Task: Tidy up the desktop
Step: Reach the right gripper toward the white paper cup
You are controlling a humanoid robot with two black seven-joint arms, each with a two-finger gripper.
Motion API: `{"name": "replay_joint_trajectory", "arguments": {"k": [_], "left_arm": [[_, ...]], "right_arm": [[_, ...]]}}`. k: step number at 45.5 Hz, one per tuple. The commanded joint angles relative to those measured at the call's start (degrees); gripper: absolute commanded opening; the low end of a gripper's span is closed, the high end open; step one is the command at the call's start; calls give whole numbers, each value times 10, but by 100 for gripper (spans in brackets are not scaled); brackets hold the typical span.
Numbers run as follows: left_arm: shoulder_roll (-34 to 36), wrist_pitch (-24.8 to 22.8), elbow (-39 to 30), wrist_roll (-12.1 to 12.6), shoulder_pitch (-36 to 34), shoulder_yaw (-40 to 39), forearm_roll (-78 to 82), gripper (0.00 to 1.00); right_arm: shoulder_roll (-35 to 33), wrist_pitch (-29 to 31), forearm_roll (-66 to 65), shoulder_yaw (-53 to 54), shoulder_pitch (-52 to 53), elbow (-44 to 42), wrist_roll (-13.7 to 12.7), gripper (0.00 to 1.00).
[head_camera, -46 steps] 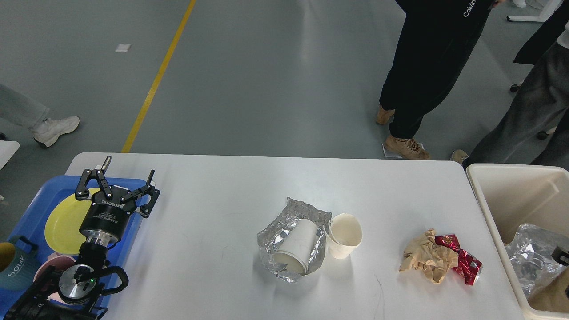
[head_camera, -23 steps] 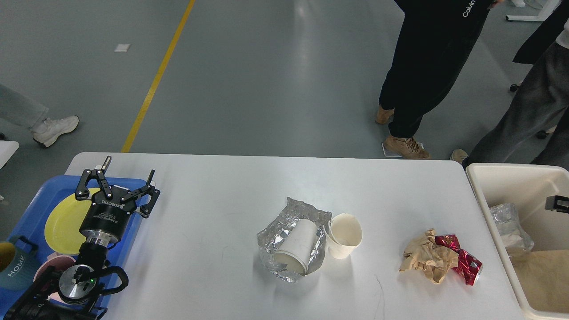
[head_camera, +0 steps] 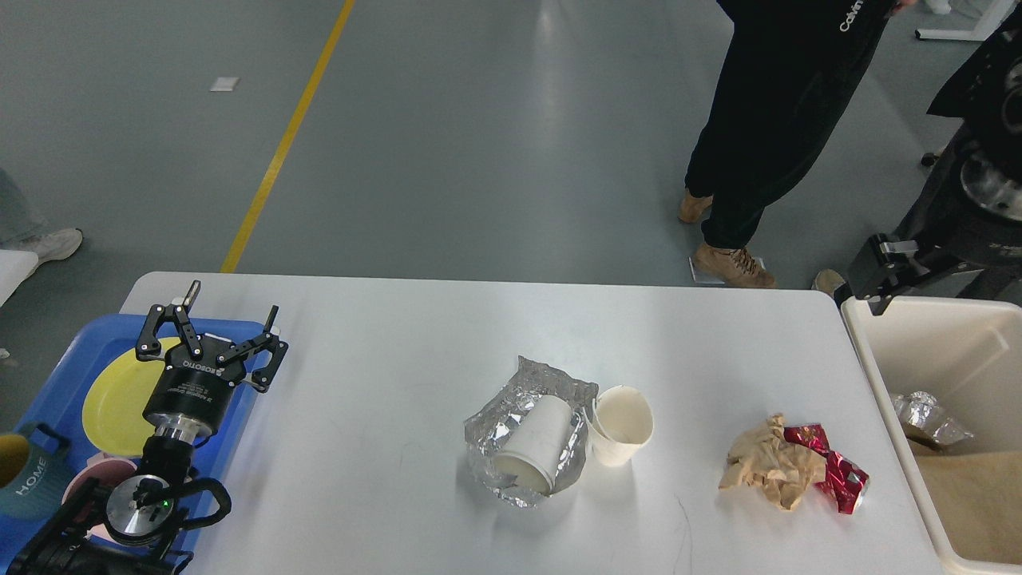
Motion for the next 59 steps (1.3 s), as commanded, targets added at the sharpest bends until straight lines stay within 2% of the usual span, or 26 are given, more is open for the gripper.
{"name": "replay_joint_trajectory", "arguments": {"k": [1, 9, 21, 31, 38, 41, 44, 48, 52, 55, 59], "left_arm": [[1, 0, 0, 0, 0, 0, 0, 97], [0, 0, 1, 0, 0, 0, 0, 97], [0, 0, 0, 0, 0, 0, 0, 97], [0, 0, 0, 0, 0, 0, 0, 97], [0, 0, 0, 0, 0, 0, 0, 97], [0, 0, 0, 0, 0, 0, 0, 97], [0, 0, 0, 0, 0, -1, 0, 97], [0, 0, 0, 0, 0, -1, 0, 97], [0, 0, 0, 0, 0, -1, 0, 97], [0, 0, 0, 0, 0, -1, 0, 96], [0, 0, 0, 0, 0, -1, 0, 97]], "right_arm": [[33, -1, 56, -5, 98, 77, 11, 100], [62, -5, 79, -27, 104, 83, 68, 100], [59, -5, 79, -9, 100, 79, 67, 100], [69, -31, 96, 117, 17, 47, 67, 97], [84, -99, 147, 203, -73, 30, 62, 89], [98, -144, 169, 255, -146, 31, 61, 86], [110, -184, 183, 298, -215, 30, 60, 78], [136, -284, 187, 335, -306, 23, 57, 78], [153, -366, 177, 336, -356, 17, 37, 85], [154, -388, 176, 335, -371, 3, 20, 92], [151, -390, 175, 326, -378, -30, 11, 94]]}}
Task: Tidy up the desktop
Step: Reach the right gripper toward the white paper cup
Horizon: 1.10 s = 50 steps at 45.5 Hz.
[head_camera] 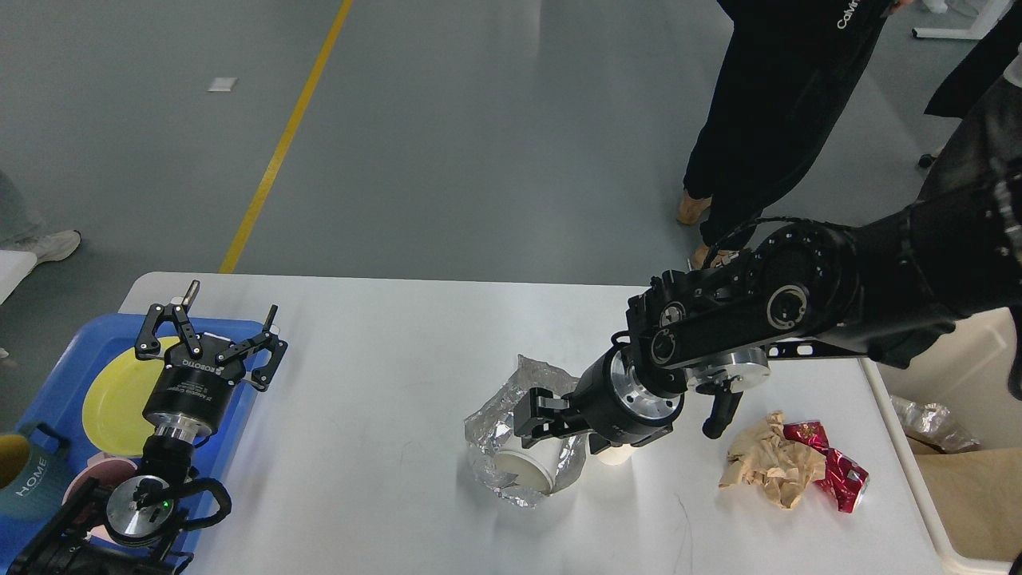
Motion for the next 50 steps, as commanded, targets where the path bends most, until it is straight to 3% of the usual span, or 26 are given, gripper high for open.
{"name": "replay_joint_trajectory", "arguments": {"k": [1, 22, 38, 47, 50], "left_arm": [[0, 0, 0, 0, 0, 0, 0, 97], [0, 0, 0, 1, 1, 0, 0, 97], [0, 0, 0, 1, 1, -1, 0, 97], [0, 0, 0, 1, 1, 0, 0, 97], [0, 0, 0, 1, 0, 0, 0, 96]], "right_arm": [[0, -17, -2, -14, -19, -47, -16, 95], [30, -13, -11, -153, -133, -211, -25, 98], [57, -13, -9, -151, -160, -222, -25, 97], [59, -15, -9, -152, -179, -230, -25, 93], [62, -17, -8, -152, -192, -239, -24, 84]]}}
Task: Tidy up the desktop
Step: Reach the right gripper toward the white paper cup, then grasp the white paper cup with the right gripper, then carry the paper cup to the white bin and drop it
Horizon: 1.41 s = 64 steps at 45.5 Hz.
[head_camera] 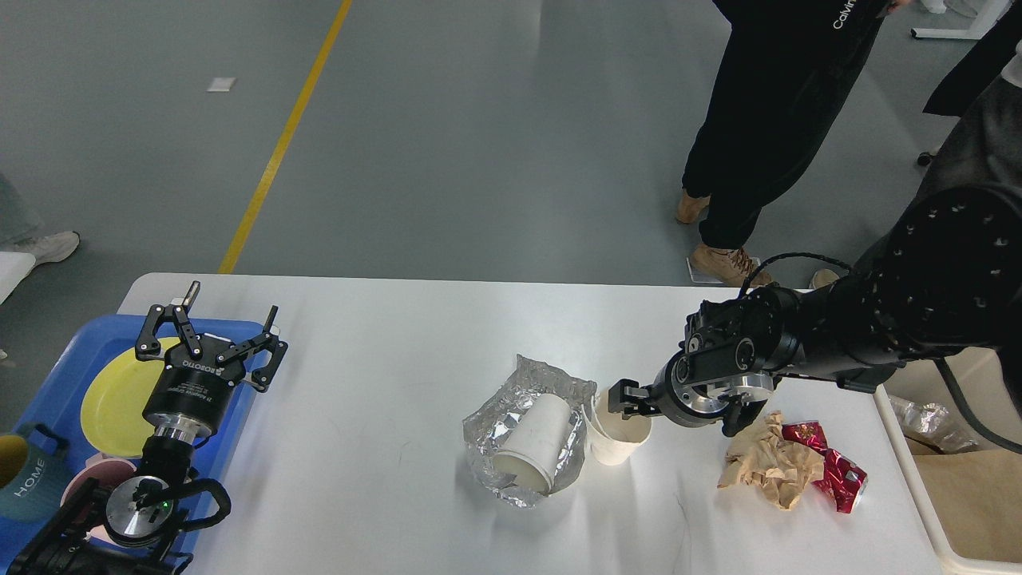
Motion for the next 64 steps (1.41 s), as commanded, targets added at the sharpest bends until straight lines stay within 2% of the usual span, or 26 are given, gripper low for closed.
{"name": "replay_joint_trajectory", "arguments": {"k": [1, 4, 12, 14, 15, 48, 50, 52, 57, 64], "left_arm": [[0, 0, 0, 0, 0, 0, 0, 97], [0, 0, 0, 0, -1, 0, 0, 97], [0, 0, 0, 0, -1, 0, 0, 97], [0, 0, 0, 0, 0, 0, 0, 97], [0, 0, 0, 0, 0, 0, 0, 97], [0, 0, 0, 0, -1, 0, 0, 97], [0, 0, 0, 0, 0, 0, 0, 97], [0, 0, 0, 0, 0, 0, 0, 97], [0, 0, 0, 0, 0, 0, 0, 97], [0, 0, 0, 0, 0, 0, 0, 97]], "right_arm": [[5, -8, 1, 0, -24, -14, 1, 82], [8, -11, 7, 0, -38, -21, 1, 68], [8, -11, 13, 10, -38, -21, 1, 14], [8, -12, 13, 11, -38, -21, 1, 2], [9, -12, 13, 11, -37, -21, 1, 0], [2, 1, 18, 11, -22, -16, -1, 0], [-6, 21, 19, 8, -5, -9, -2, 0], [-45, 63, 25, 3, 35, 20, -2, 0], [-105, 120, 26, -23, 136, 92, -2, 0], [-125, 180, 26, -126, 299, 189, 5, 0]]}}
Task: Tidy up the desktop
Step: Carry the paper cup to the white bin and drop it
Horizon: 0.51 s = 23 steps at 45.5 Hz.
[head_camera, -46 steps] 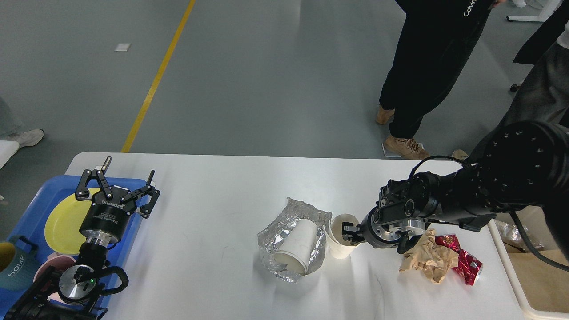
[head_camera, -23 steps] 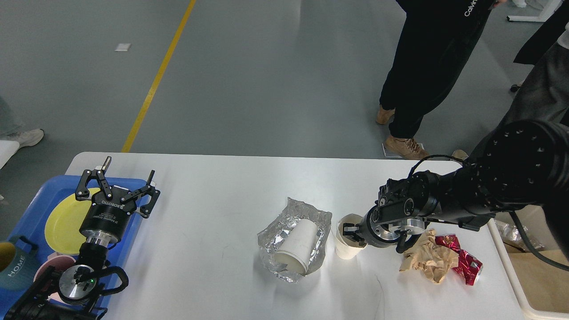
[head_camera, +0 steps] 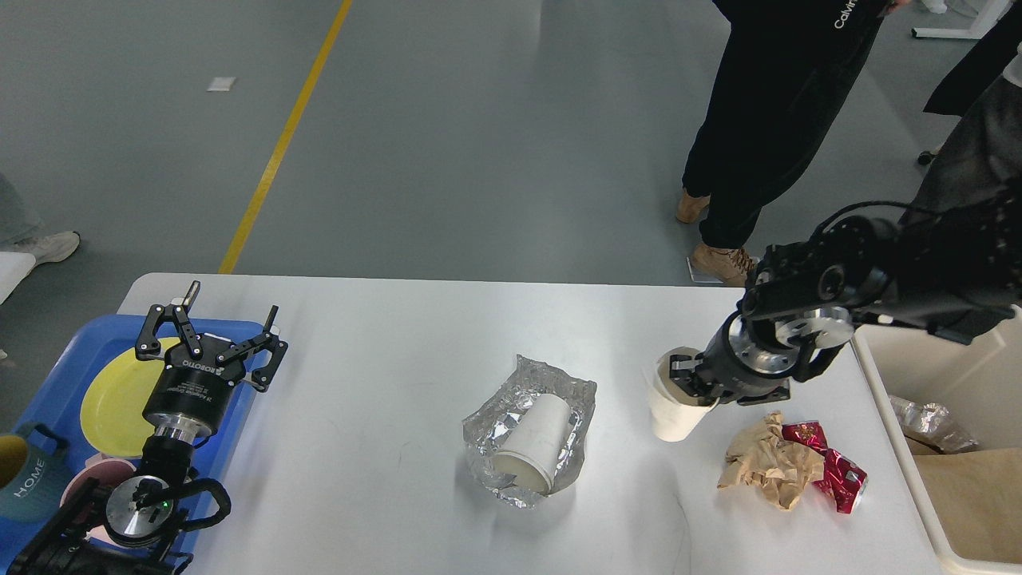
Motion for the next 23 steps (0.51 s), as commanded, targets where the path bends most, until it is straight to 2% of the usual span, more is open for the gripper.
{"name": "replay_joint_trajectory", "arguments": {"k": [1, 8, 17, 23], "left_arm": [[0, 0, 0, 0, 0, 0, 0, 97], [0, 0, 0, 0, 0, 0, 0, 97], [0, 0, 0, -1, 0, 0, 0, 97], [0, 0, 0, -1, -1, 0, 0, 97]], "right_arm": [[-14, 60, 0, -76, 128, 74, 6, 0], [-64, 141, -8, -118, 257, 137, 28, 0], [-70, 166, -41, -166, 328, 159, 81, 0], [-69, 160, -48, -194, 328, 159, 97, 0]]}}
